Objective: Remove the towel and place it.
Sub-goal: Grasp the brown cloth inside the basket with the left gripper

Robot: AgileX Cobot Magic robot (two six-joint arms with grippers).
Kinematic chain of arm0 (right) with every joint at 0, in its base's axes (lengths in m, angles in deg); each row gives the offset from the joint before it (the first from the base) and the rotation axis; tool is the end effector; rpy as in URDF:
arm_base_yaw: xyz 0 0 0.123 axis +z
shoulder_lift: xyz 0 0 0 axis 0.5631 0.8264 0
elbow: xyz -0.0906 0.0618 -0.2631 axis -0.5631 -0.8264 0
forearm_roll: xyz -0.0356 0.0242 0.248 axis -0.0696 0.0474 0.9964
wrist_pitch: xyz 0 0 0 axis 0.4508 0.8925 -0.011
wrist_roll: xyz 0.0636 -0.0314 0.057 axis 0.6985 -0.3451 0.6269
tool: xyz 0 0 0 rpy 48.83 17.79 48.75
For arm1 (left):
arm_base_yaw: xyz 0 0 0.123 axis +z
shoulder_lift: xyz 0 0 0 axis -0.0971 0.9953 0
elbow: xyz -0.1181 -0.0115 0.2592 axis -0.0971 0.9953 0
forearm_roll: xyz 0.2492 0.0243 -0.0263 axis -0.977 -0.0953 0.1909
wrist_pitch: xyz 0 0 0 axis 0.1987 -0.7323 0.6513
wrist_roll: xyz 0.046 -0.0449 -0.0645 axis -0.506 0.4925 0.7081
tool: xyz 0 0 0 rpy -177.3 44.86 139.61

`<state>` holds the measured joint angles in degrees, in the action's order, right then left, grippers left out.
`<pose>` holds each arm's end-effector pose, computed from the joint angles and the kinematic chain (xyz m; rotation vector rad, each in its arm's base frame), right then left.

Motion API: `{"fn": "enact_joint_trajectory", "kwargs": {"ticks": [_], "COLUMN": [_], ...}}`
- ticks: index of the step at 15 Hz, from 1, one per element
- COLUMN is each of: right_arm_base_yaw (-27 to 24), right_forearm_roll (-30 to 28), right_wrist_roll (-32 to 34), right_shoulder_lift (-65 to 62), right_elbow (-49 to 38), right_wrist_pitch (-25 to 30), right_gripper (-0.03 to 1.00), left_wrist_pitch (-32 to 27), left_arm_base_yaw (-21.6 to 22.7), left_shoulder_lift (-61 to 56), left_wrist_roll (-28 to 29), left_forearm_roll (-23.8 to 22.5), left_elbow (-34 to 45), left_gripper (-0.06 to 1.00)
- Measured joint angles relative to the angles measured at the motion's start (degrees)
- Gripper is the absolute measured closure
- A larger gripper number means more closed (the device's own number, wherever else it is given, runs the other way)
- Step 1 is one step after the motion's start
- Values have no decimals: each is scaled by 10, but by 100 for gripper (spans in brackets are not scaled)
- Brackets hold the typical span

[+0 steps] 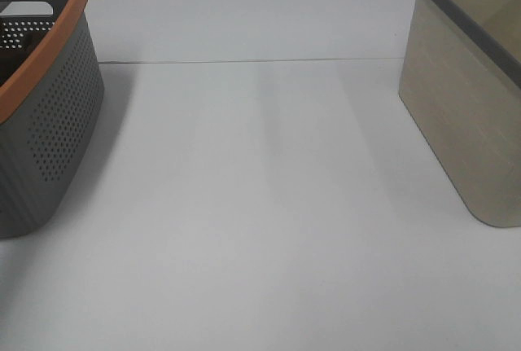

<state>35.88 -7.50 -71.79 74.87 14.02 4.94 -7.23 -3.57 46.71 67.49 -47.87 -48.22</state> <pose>-0.0059 -0.0001 0.2773 -0.1010 2.0384 -0.0270 0.3872 0.0223 0.2817 -0.0699 2.8066 0.1445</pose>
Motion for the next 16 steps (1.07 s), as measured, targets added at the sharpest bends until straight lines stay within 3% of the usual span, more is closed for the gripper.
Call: {"fn": "enact_joint_trajectory", "kwargs": {"ticks": [3, 6, 7, 10, 11, 16], "right_arm_base_yaw": [0, 0, 0, 0, 0, 0], "right_forearm_roll": [0, 0, 0, 0, 0, 0], "right_wrist_roll": [0, 0, 0, 0, 0, 0], "right_shoulder_lift": [0, 0, 0, 0, 0, 0], "right_elbow": [0, 0, 0, 0, 0, 0], "right_wrist_pitch": [0, 0, 0, 0, 0, 0], "right_gripper": [23, 23, 23, 23, 23, 23], "left_wrist_pitch": [1, 2, 2, 2, 1, -61], "left_arm_base_yaw": [0, 0, 0, 0, 0, 0], "left_shoulder_lift": [24, 44, 45, 45, 45, 45], "left_wrist_roll": [3, 4, 4, 1, 0, 0], "left_forearm_roll": [-11, -12, -13, -15, -17, -56], "left_elbow": [-6, -9, -10, -11, -11, -47], "left_gripper": [28, 40, 48, 88, 94, 94]}}
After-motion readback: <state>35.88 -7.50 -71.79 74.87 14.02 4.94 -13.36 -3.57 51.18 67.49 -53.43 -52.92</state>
